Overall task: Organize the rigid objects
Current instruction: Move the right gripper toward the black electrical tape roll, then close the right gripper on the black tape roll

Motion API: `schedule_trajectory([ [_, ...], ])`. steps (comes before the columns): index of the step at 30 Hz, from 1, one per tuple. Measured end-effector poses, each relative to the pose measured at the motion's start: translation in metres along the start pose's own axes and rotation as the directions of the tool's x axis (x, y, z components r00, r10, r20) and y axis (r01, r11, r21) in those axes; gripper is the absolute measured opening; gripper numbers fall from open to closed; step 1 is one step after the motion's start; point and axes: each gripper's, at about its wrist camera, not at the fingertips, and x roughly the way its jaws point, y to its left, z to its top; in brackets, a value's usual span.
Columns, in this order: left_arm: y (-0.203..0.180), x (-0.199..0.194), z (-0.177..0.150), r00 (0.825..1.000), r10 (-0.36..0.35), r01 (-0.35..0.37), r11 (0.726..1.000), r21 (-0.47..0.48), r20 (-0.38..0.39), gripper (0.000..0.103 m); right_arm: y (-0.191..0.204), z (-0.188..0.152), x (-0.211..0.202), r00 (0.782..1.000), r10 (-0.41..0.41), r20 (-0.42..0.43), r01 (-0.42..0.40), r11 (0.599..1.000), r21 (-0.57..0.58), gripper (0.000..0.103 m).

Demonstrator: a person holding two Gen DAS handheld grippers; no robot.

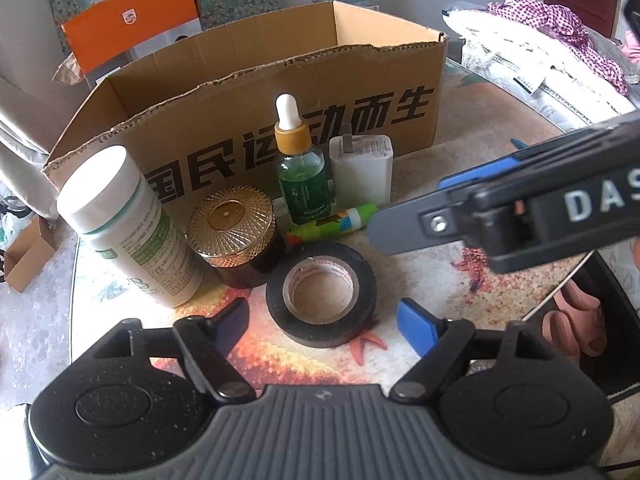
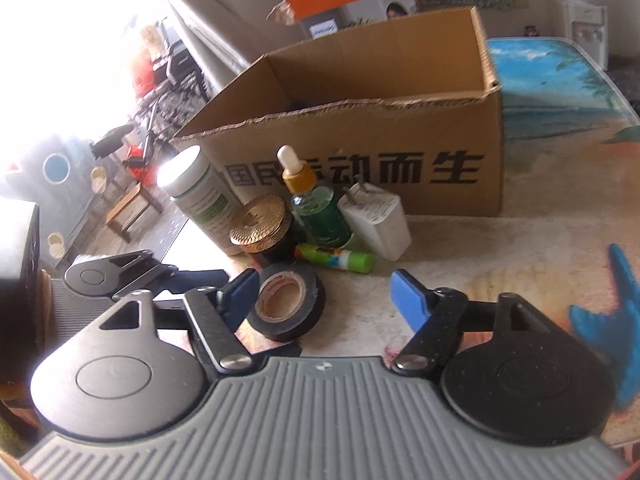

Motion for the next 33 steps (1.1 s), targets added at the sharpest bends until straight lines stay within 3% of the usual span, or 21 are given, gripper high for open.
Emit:
schedule_trajectory([
  [4, 0.001, 0.006, 0.0, 1.0, -0.01, 0.01, 1.0, 0.001, -0.018, 0.068, -0.003, 0.007, 0.016, 0.996, 0.045, -0.079, -0.045, 0.999, 0.006, 0.051],
  [7, 0.003, 0.008, -0.001, 1.0, -0.015, 0.014, 1.0, -0.005, -0.023, 0.063, -0.002, 0.013, 0.027, 0.988, 0.067, -0.136, -0.069, 0.998, -0.008, 0.046],
  [16, 0.005, 0.007, -0.004, 1.0, -0.021, 0.021, 1.0, -0.005, -0.013, 0.062, 0.006, 0.022, 0.056, 0.968, 0.085, -0.237, -0.102, 0.993, -0.06, 0.023],
  [21, 0.002, 0.002, -0.006, 0.999, -0.039, 0.039, 0.999, 0.004, -0.014, 0.062, 0.005, 0.018, 0.058, 0.963, 0.078, -0.257, -0.096, 0.993, -0.061, 0.019],
  [33, -0.008, 0.005, -0.004, 0.998, -0.061, 0.061, 0.998, 0.03, -0.021, 0.064, 0.0, 0.012, 0.048, 0.963, 0.056, -0.265, -0.079, 0.994, -0.078, 0.02],
])
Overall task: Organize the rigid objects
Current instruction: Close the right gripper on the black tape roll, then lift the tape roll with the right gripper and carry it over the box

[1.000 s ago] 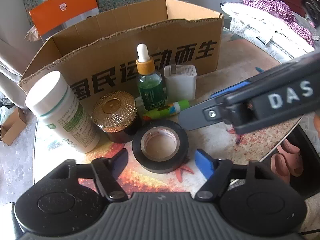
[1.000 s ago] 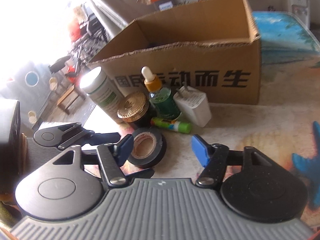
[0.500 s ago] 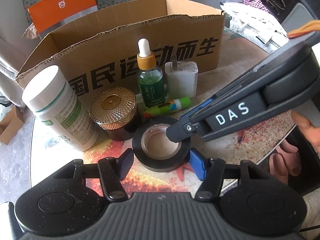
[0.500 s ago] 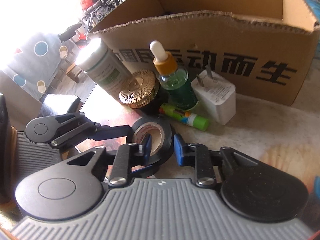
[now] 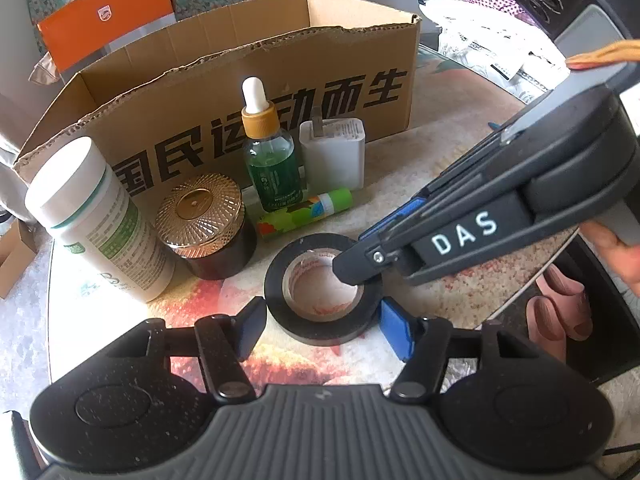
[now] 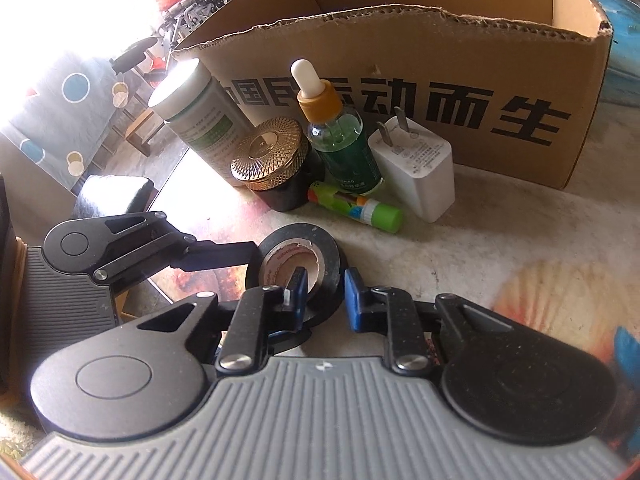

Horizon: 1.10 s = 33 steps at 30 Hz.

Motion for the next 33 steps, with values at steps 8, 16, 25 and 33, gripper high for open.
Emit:
schedule_trajectory([
  [8, 0.0, 0.005, 0.003, 1.0, -0.003, 0.003, 1.0, -0.012, 0.014, 0.066, 0.005, 0.002, 0.005, 1.0, -0.022, 0.001, 0.022, 0.999, -0.036, 0.02],
  [16, -0.003, -0.023, 0.006, 0.997, 0.001, 0.0, 1.0, -0.008, 0.074, 0.066, 0.019, -0.002, -0.013, 0.997, -0.054, 0.047, 0.057, 0.997, -0.056, 0.02],
  [25, 0.016, -0.093, 0.052, 0.97, 0.067, -0.062, 0.998, -0.028, 0.235, 0.066, 0.059, 0.026, -0.086, 0.97, -0.063, 0.236, 0.1, 0.984, -0.15, 0.02],
  [33, 0.064, -0.104, 0.123, 0.969, 0.065, -0.046, 0.995, -0.084, 0.237, 0.066, 0.066, 0.104, -0.124, 0.951, -0.006, 0.31, 0.074, 0.975, -0.209, 0.02],
])
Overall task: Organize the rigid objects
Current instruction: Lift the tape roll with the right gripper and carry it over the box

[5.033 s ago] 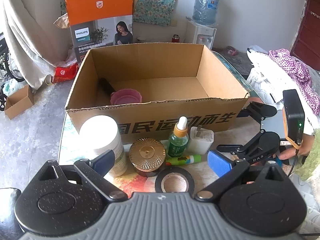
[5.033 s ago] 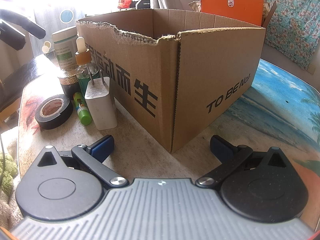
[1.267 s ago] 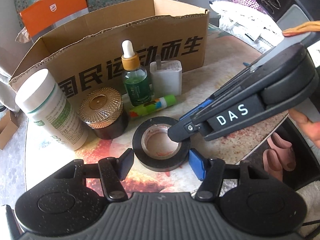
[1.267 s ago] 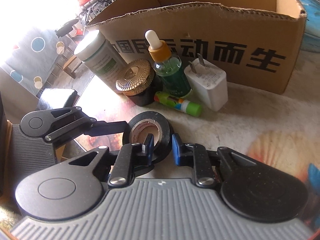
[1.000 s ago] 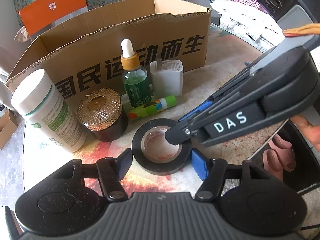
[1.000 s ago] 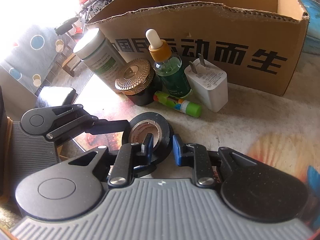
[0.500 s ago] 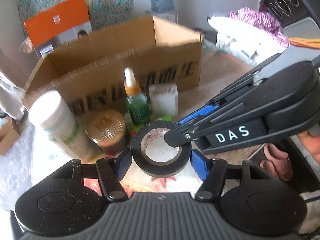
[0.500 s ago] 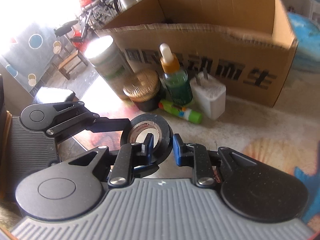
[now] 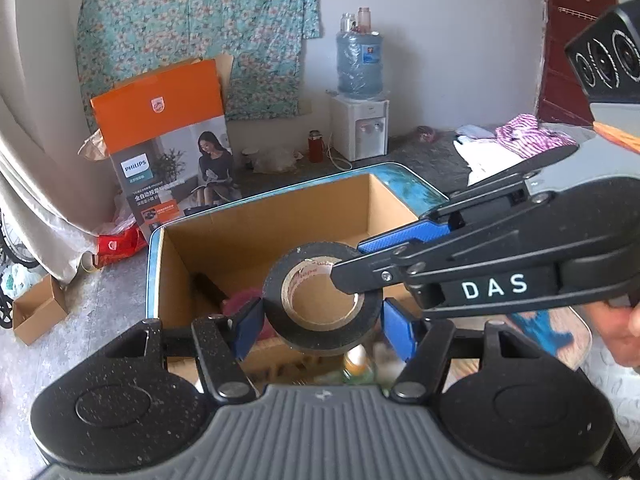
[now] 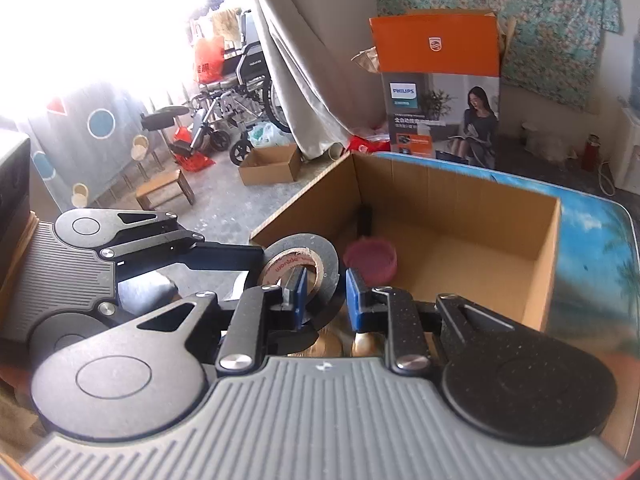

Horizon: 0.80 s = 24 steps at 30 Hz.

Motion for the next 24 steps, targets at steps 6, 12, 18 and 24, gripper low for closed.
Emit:
schedule_trajectory([
  [6, 0.034, 0.056, 0.041, 0.992, -0.021, 0.019, 1.0, -0.016, -0.121, 0.066, -0.032, 0.059, 0.045, 0.996, 0.009, -0.087, -0.008, 1.0, 0.017, 0.02],
  [12, 0.059, 0.131, 0.061, 0.962, -0.053, 0.04, 0.998, -0.053, -0.27, 0.066, -0.079, 0.096, 0.123, 0.975, 0.02, -0.223, -0.001, 0.996, 0.084, 0.02],
  [18, 0.07, 0.189, 0.065, 0.927, -0.059, 0.041, 0.998, -0.057, -0.372, 0.066, -0.116, 0.1, 0.19, 0.942, 0.017, -0.335, 0.027, 0.992, 0.125, 0.019],
  [24, 0.069, 0.222, 0.066, 0.904, -0.034, 0.026, 0.999, -0.025, -0.426, 0.066, -0.138, 0.095, 0.238, 0.919, 0.016, -0.394, 0.046, 0.988, 0.149, 0.019],
])
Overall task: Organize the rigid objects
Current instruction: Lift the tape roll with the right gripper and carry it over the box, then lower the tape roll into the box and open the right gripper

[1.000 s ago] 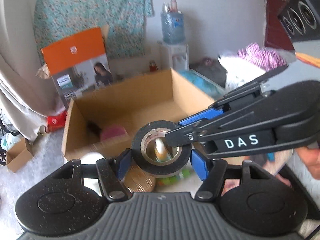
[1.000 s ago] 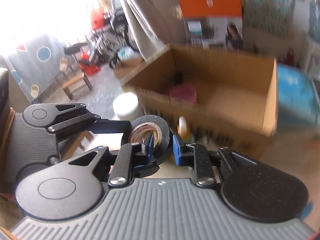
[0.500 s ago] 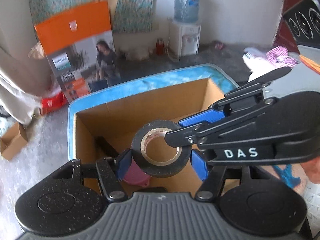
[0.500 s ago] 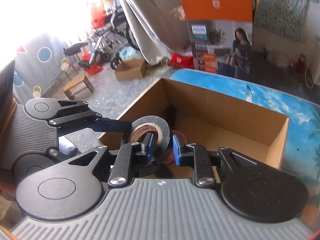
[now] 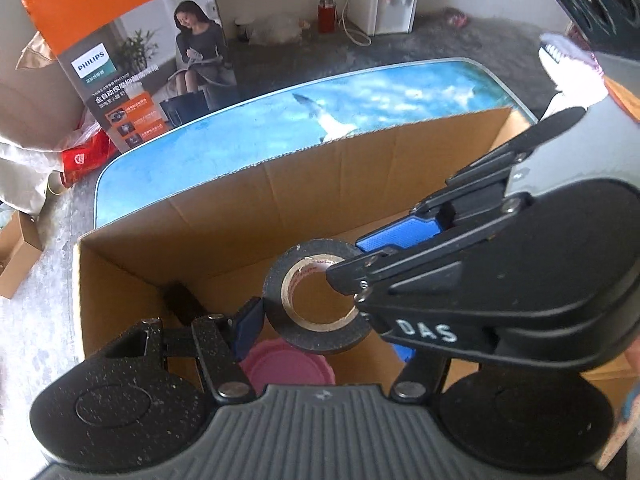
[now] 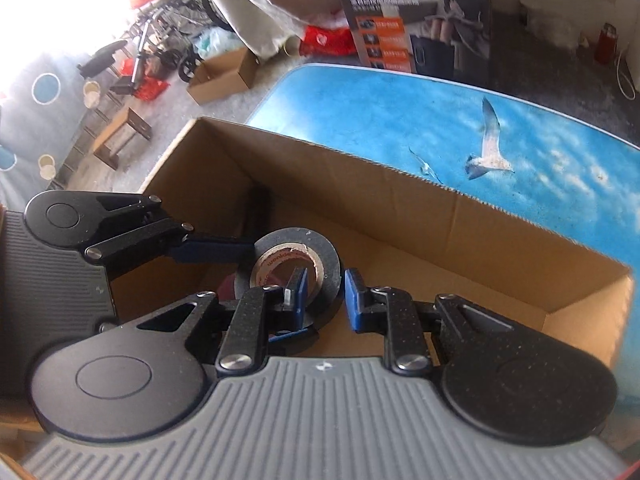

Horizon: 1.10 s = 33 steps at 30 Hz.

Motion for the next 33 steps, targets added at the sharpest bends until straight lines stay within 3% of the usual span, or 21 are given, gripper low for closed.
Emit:
schedule_trajectory([
  [12, -0.001, 0.04, 0.013, 0.997, 0.001, 0.0, 1.0, 0.019, -0.071, 0.063, -0.024, 0.011, 0.058, 0.997, -0.035, -0.071, 0.038, 0.999, 0.039, 0.017],
  [19, 0.004, 0.035, 0.014, 0.998, -0.013, 0.013, 1.0, 0.001, -0.065, 0.073, -0.029, 0.008, 0.065, 0.998, -0.037, -0.053, 0.04, 0.998, 0.058, 0.019],
  [23, 0.006, 0.008, 0.011, 1.0, -0.018, 0.018, 1.0, -0.011, -0.014, 0.076, -0.025, 0.006, 0.043, 1.0, -0.021, -0.001, 0.021, 0.998, 0.061, 0.021],
  [28, -0.001, -0.04, 0.003, 0.997, -0.02, 0.02, 1.0, -0.001, 0.077, 0.08, -0.016, -0.007, -0.015, 0.991, 0.017, 0.132, -0.03, 0.995, 0.094, 0.023],
  [33, -0.013, -0.098, -0.017, 0.984, -0.02, 0.018, 1.0, 0.011, 0.175, 0.084, -0.002, -0.044, -0.095, 0.948, 0.053, 0.315, -0.086, 0.992, 0.092, 0.025],
])
